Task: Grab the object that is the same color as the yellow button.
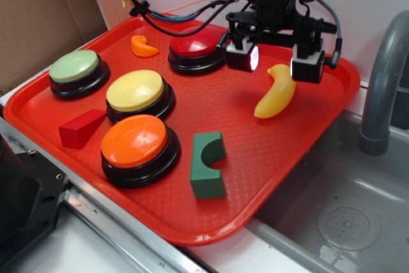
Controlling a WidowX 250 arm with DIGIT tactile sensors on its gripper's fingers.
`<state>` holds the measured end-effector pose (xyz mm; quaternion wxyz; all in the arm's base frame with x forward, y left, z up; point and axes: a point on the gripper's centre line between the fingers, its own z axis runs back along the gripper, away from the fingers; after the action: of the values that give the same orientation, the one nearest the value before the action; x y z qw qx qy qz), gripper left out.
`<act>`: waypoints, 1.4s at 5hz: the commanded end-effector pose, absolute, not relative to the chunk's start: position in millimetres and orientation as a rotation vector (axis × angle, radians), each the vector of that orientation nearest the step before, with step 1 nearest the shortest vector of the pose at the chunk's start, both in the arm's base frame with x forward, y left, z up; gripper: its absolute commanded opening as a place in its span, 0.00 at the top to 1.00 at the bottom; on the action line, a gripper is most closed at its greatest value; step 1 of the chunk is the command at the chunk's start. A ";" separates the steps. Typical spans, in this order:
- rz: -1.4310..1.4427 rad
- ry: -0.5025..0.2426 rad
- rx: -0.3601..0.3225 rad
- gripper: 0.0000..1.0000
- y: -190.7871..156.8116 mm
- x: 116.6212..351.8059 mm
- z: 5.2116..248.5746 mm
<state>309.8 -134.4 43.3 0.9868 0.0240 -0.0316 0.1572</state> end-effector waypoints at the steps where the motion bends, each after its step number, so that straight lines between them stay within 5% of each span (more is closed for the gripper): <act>1: 0.281 -0.066 0.035 0.00 -133.6 307.5 42.0; 2: 0.260 -0.057 0.022 0.00 -135.1 309.3 38.6; 3: 0.242 -0.063 0.003 1.00 -132.6 307.7 41.6; 6: 0.089 -0.143 -0.046 1.00 -123.5 299.9 65.0; 7: 0.017 -0.188 -0.111 1.00 -110.7 284.2 114.6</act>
<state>279.0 -117.6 99.7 0.9966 -0.0434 -0.0692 0.0102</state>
